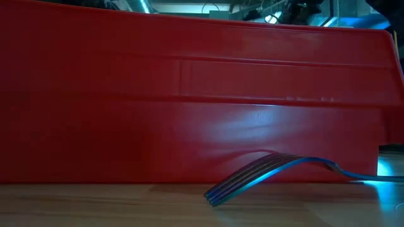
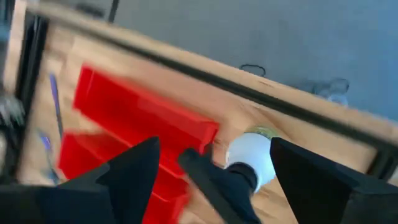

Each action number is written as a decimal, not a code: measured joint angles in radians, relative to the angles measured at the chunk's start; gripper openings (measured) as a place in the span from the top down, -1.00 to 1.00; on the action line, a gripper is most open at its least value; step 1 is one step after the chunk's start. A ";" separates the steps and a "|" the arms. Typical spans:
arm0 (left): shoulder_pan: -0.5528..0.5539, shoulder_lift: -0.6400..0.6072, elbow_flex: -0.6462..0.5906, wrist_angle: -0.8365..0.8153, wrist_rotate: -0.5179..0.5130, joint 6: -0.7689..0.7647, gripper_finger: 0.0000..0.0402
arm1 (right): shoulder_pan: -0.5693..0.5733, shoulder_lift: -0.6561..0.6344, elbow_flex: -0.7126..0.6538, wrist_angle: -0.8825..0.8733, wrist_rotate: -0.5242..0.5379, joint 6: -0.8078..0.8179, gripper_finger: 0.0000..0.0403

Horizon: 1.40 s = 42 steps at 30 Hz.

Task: Sort silverware
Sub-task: Move the spray bottle to the top right of the table

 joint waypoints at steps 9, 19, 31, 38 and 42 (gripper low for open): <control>-0.001 0.000 0.000 -0.002 0.000 -0.020 0.99 | 0.139 0.000 0.000 0.001 0.204 -0.208 -0.44; -0.001 0.000 0.000 -0.003 0.000 -0.021 0.99 | 0.199 -0.029 -0.002 0.001 0.384 -0.139 -0.44; -0.001 0.000 0.000 -0.001 -0.001 -0.028 0.99 | 0.286 -0.216 -0.144 0.001 0.413 -0.057 -0.44; -0.001 0.000 0.000 -0.001 -0.001 -0.031 0.99 | 0.261 -0.275 -0.299 0.000 0.462 -0.085 -0.44; -0.001 0.000 0.000 -0.001 -0.002 -0.042 0.99 | 0.257 -0.259 -0.358 0.038 0.460 -0.113 -0.44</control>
